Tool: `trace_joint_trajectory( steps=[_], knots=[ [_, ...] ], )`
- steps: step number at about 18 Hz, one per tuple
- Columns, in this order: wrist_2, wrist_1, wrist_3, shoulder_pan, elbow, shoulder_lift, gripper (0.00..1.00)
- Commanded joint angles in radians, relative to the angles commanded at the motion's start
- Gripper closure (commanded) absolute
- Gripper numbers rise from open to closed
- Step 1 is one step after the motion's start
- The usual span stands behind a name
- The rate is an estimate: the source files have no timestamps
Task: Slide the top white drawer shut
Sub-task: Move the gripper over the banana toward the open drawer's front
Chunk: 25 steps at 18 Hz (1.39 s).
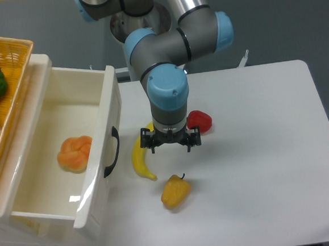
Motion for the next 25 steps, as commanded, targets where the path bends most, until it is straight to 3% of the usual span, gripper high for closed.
trace_joint_trajectory(
  steps=[7,25],
  knots=[
    [-0.017,0.000,-0.046,-0.026,0.000,-0.040,0.00],
    [-0.089,-0.002,-0.045,-0.043,0.000,-0.043,0.00]
  ],
)
